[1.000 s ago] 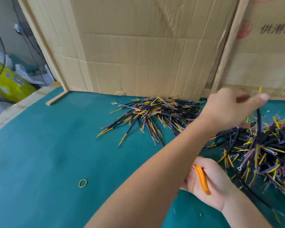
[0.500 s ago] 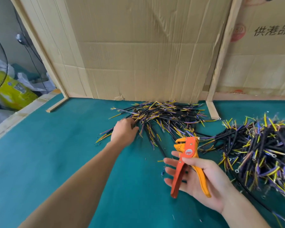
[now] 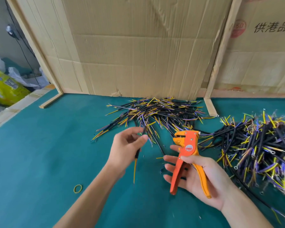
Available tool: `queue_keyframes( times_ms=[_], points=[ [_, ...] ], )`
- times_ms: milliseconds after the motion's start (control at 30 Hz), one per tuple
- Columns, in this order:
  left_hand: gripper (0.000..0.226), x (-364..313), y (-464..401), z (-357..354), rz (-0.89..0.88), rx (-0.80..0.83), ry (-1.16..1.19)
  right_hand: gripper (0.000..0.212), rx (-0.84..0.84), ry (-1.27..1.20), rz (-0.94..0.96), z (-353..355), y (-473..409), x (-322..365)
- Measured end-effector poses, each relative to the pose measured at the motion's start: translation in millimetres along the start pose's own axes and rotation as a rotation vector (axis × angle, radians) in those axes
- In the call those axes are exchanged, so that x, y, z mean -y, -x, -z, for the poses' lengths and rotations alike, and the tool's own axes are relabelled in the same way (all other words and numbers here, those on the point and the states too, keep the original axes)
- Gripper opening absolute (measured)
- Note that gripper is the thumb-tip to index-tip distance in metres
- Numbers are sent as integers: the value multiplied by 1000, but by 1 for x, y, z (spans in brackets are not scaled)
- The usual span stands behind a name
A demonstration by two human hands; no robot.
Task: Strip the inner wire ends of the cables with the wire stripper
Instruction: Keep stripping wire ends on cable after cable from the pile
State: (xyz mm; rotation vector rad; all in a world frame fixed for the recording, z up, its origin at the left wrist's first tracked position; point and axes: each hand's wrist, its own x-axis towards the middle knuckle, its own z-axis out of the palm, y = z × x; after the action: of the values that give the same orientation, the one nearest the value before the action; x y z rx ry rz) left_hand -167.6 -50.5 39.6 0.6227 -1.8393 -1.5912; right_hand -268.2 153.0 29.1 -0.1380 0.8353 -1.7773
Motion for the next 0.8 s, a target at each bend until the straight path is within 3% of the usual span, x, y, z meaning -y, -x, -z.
queue_keyframes(
  times_ms=[167, 367, 600, 800],
  points=[
    [26, 17, 30, -24, 9, 99, 131, 51, 54, 124, 121, -4, 1, -3],
    [31, 22, 40, -39, -20, 232, 79, 54, 63, 179, 263, 3, 1, 6],
    [26, 21, 32, -38, 15, 180, 174, 49, 47, 243, 221, 1, -4, 4],
    [29, 14, 28, -35, 84, 288, 367, 51, 63, 252, 167, -5, -9, -2]
  ],
)
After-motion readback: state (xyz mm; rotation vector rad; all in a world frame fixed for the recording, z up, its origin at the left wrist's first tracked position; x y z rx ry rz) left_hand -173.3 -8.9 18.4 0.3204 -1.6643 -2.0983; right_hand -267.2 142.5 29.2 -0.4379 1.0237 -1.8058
